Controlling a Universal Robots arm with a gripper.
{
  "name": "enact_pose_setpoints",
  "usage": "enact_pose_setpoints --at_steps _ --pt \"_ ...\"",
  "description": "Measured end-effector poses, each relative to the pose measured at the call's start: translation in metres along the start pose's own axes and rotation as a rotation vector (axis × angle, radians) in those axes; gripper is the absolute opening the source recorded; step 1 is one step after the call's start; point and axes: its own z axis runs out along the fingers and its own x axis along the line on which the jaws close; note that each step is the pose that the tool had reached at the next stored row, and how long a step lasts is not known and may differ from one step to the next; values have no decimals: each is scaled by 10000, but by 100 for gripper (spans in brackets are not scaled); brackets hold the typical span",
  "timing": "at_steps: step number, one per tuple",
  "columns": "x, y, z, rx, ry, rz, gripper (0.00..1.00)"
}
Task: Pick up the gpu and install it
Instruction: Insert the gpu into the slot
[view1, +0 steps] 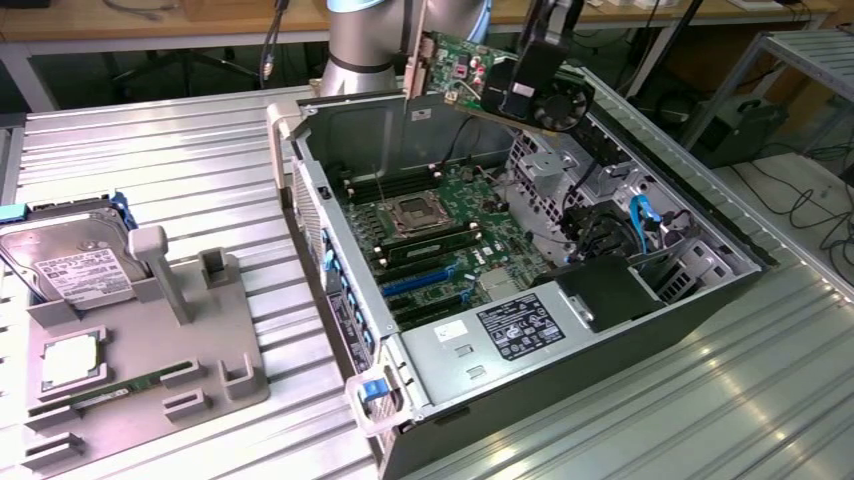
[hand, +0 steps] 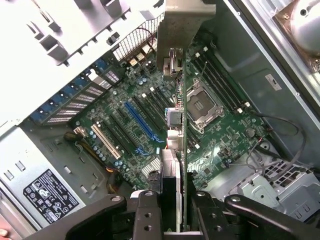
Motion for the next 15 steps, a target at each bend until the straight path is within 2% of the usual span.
enact_pose_setpoints --at_steps 2,5,6,12,13,15 --pt "0 0 0 -3 6 -131 28" --pt "0 0 0 -17 28 -652 28" --pt "0 0 0 -26 44 -1034 28" --pt "0 0 0 -59 99 -2318 28" --pt "0 0 0 -67 112 -2625 28" --pt "3 -2 0 -91 151 -3555 28"
